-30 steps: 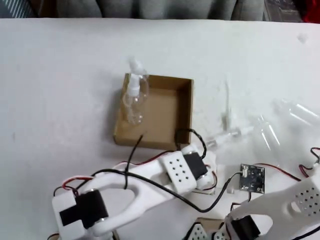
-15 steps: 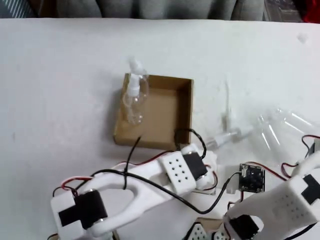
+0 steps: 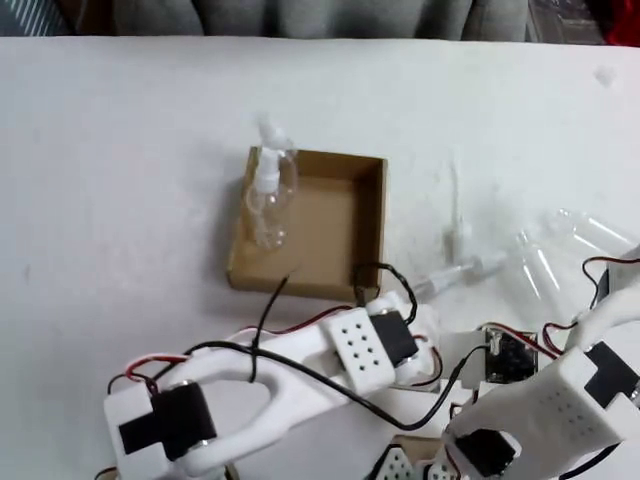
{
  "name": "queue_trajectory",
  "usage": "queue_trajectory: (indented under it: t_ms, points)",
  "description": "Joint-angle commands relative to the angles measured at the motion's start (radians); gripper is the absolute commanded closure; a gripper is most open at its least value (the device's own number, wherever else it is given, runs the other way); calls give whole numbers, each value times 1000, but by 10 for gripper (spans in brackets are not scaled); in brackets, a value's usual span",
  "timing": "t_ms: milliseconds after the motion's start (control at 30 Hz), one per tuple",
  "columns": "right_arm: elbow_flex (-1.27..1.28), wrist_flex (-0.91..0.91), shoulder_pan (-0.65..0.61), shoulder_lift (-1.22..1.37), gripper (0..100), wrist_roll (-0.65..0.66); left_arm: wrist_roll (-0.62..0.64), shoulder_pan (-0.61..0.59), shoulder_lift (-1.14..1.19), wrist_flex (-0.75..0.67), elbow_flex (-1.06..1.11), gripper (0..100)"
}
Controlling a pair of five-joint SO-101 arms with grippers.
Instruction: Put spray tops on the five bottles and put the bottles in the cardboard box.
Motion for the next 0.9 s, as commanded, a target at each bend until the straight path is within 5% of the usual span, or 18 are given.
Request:
queue_trajectory:
  t_ms: [0, 567, 700, 867]
  points:
    - [-20, 2, -13, -48, 984, -12, 12, 1, -50, -25, -12, 819]
    - [-18, -21, 5, -45, 984, -12, -158, 84, -51, 123, 40, 818]
    - [-18, -22, 8, -44, 984, -9, -264, 102, -51, 121, 109, 909]
    - [-20, -47, 10, 2, 984, -12, -305, 130, -51, 121, 146, 910]
